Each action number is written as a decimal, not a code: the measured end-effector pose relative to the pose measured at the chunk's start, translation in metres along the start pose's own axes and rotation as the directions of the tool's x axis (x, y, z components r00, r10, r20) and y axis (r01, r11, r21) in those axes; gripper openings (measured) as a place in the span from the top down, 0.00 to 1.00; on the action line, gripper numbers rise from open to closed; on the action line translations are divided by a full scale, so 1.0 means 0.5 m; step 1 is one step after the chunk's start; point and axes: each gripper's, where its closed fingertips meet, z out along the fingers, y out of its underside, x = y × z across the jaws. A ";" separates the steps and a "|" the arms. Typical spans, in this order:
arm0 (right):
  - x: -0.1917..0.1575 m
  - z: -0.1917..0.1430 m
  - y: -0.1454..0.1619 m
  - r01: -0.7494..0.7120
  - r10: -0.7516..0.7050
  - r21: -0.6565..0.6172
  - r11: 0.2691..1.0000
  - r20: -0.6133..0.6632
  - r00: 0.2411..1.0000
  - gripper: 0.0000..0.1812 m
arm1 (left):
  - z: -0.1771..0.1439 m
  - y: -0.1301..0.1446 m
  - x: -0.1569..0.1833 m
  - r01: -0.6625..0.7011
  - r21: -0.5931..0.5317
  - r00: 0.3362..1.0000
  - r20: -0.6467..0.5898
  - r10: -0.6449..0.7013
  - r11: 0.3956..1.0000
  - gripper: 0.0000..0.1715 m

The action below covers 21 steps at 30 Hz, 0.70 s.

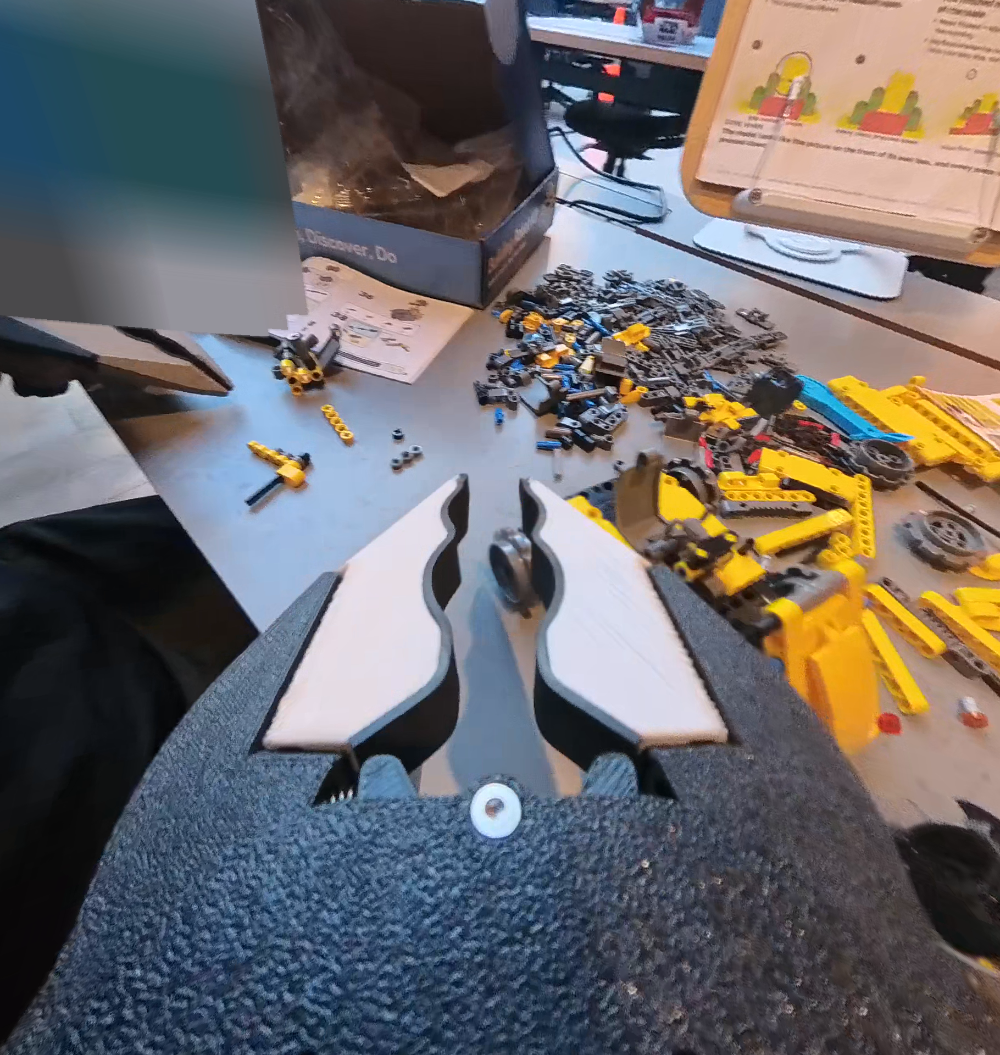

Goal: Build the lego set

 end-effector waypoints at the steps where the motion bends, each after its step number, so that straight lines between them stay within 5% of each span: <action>1: -0.015 0.006 -0.002 0.006 -0.006 0.001 1.000 0.028 1.000 0.90 | -0.001 0.000 -0.001 -0.001 0.001 1.000 0.007 0.001 1.000 1.00; 13: -0.213 0.109 0.036 0.105 -0.046 -0.139 0.985 0.372 0.927 0.83 | -0.016 -0.022 -0.098 -0.080 -0.076 0.990 0.108 0.088 0.994 0.87; 21: -0.264 0.154 0.073 0.184 -0.048 -0.274 0.944 0.436 0.899 0.80 | 0.035 -0.003 -0.119 -0.154 -0.191 0.988 -0.005 0.156 0.969 0.83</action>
